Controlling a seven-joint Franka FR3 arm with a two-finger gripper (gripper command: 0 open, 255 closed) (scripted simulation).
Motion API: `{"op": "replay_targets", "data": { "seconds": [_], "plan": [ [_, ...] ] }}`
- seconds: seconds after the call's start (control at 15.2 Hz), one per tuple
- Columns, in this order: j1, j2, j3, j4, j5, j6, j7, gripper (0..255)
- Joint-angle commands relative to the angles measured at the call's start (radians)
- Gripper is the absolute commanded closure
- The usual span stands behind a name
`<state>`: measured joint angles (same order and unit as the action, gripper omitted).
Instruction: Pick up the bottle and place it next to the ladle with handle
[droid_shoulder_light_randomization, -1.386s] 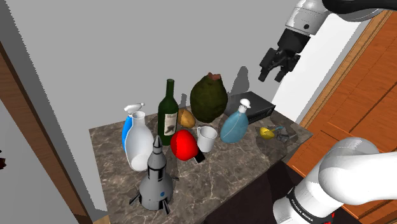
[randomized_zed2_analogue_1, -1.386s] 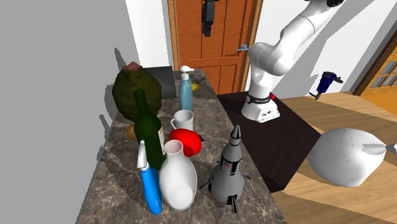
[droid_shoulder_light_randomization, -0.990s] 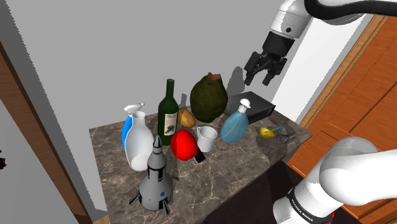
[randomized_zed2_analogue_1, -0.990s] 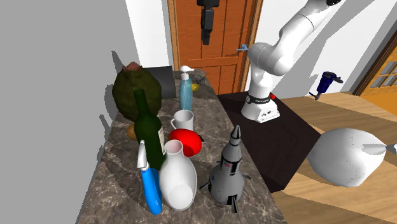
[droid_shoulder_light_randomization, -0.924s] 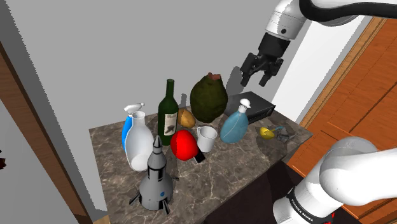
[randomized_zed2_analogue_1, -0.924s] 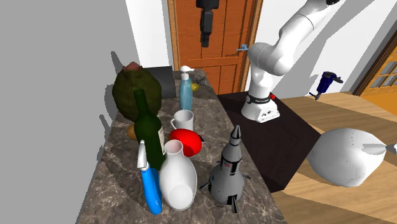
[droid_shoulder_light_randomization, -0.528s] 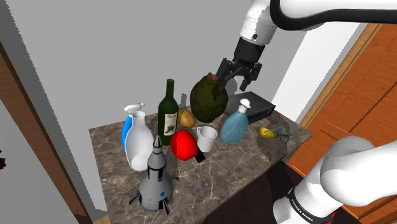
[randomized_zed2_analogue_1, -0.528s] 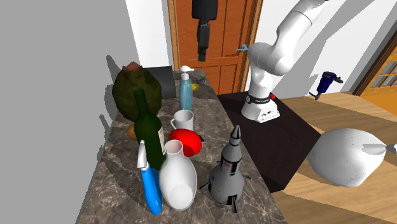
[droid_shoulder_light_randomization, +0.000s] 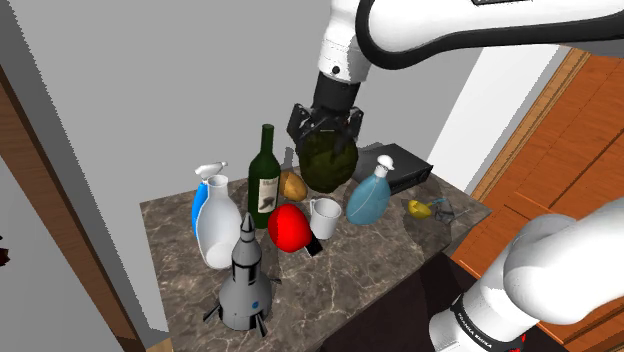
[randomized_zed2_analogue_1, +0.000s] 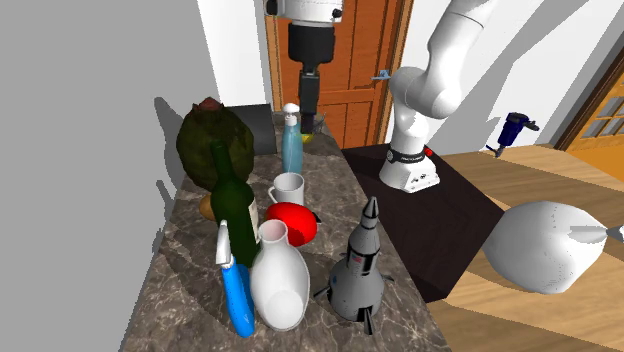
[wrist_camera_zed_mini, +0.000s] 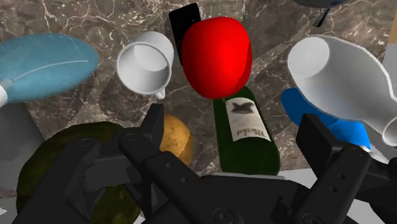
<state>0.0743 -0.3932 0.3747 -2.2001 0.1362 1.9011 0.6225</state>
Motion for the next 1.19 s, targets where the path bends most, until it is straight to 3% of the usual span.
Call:
{"op": "replay_targets", "data": {
  "seconds": [0.0,0.59,0.92,1.12],
  "plan": [
    [0.0,0.072,0.045,0.047,-0.017,0.022,0.062,0],
    [0.032,0.438,0.189,0.316,-0.205,0.06,0.346,0],
    [0.116,0.67,0.205,0.525,-0.347,0.023,0.493,0],
    [0.125,0.687,0.199,0.518,-0.358,0.044,0.502,0]
  ]
}}
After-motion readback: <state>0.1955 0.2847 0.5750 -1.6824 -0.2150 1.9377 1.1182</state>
